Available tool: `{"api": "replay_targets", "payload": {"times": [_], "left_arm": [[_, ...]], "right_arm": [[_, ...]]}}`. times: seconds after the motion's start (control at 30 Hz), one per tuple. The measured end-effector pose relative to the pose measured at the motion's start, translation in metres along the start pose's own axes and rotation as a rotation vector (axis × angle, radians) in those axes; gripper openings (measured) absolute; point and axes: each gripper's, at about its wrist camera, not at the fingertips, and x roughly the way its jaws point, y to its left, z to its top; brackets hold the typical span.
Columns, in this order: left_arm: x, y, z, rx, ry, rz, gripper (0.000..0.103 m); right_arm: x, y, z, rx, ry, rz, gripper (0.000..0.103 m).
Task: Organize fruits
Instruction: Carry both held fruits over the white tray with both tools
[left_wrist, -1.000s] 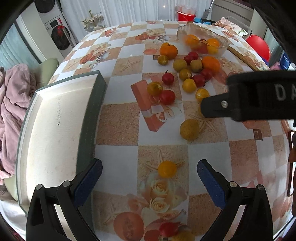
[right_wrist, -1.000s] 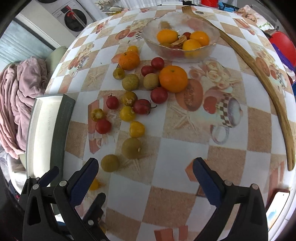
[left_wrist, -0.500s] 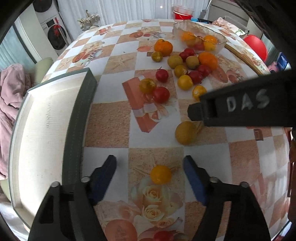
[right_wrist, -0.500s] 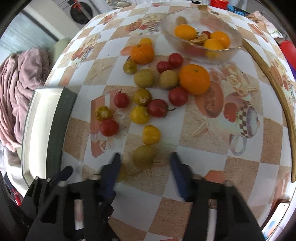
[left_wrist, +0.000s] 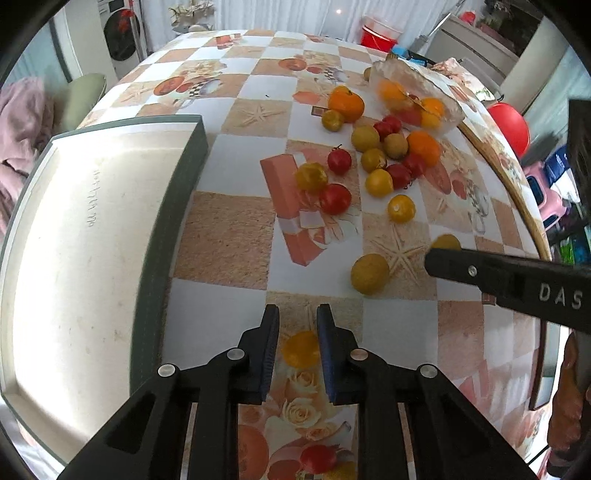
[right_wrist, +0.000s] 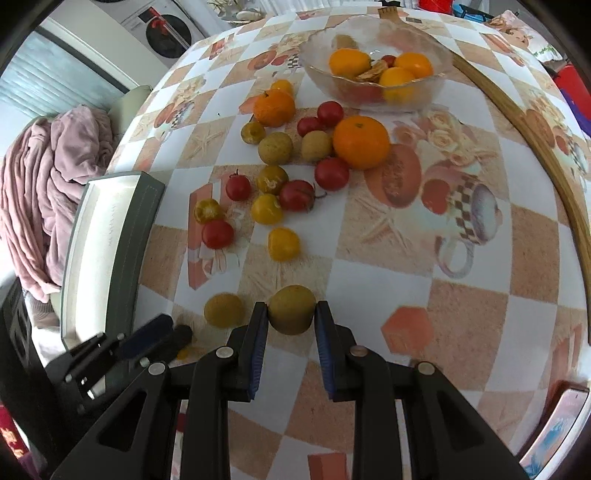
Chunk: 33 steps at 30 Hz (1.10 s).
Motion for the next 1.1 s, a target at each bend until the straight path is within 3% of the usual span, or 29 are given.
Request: {"api": "replay_targets", "payload": {"times": [0.4,0.43,0.5,0.67,0.73,0.8,0.87,1.1], "left_arm": [[-0.003,-0.012,-0.011,0.108,-0.016,0.007,0.024],[-0.002,-0.014,-0.011,0.117,-0.013,0.003,0.027],[0.003,-0.016,-0.012,0.132,0.006,0.028,0.055],[0.006,-0.017,-0.02,0.16,-0.001,0.033,0.055],[0.007,-0.02,-0.021,0.196,-0.006,0.047,0.049],[0.004,-0.018,-0.021,0.196,-0.012,0.045,0.028],[0.002,-0.012,-0.021,0.18,0.0,-0.004,0.016],[-0.014,0.005,-0.026,0.111,0.002,-0.078,0.016]], "right_arm": [[-0.006,-0.002,-0.022,0.044,-0.017,-0.007,0.028],[-0.006,-0.002,-0.023,0.054,-0.019,-0.006,0.028],[-0.006,0.001,-0.027,0.062,-0.023,-0.011,0.028],[-0.011,0.004,-0.034,0.08,-0.035,-0.022,0.028],[-0.013,0.006,-0.036,0.086,-0.04,-0.03,0.028],[-0.014,0.007,-0.037,0.096,-0.042,-0.03,0.028],[-0.016,0.008,-0.039,0.097,-0.046,-0.033,0.028],[-0.023,0.023,-0.039,0.088,-0.066,-0.039,0.028]]}}
